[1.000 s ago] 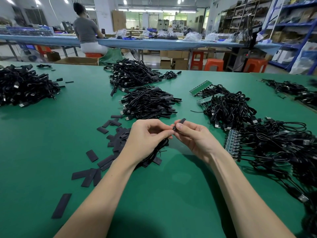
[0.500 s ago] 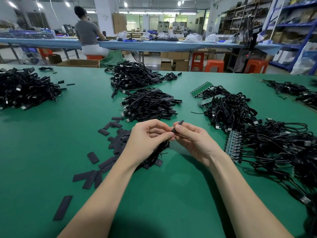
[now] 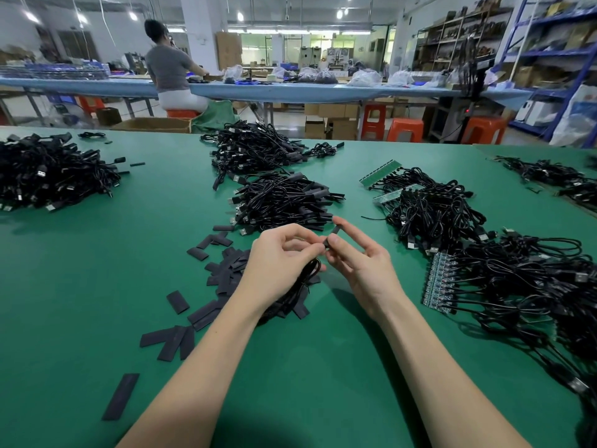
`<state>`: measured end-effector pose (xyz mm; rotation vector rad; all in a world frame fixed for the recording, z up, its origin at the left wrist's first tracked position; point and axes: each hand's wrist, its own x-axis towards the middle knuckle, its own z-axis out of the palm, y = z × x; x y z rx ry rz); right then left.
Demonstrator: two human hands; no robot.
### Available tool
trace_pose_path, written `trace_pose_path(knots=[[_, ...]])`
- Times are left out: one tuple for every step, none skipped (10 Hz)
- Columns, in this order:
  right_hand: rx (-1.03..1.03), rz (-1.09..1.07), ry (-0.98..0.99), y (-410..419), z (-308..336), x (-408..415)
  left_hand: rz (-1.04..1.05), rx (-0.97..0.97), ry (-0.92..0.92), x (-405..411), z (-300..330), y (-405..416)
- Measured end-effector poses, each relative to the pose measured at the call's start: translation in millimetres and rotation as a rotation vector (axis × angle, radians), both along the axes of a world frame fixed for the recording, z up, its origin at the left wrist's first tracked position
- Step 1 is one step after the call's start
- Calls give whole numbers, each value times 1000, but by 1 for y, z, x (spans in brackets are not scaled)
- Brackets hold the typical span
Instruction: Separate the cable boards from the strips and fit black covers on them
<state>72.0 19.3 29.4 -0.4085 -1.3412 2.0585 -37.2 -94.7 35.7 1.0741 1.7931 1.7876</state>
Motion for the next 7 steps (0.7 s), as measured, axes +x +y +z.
trace_pose_path(knots=[[-45,-11,3,-2,-2,-1,41,-20,15,1,1,0],[-52,-5,5,-1,-3,-3,40,-41,48,0,6,0],[-59,-5,13,3,0,-3,68,-149,258,-11,22,10],[-15,-109,-79,12,-1,-2,100,-280,637,-32,45,38],[29,-200,-168,20,-6,-2,103,-388,900,-50,56,70],[56,-216,-248,24,-11,1,59,-615,1022,-68,50,89],[73,-237,-264,32,-10,2,74,-705,1121,-70,26,91]])
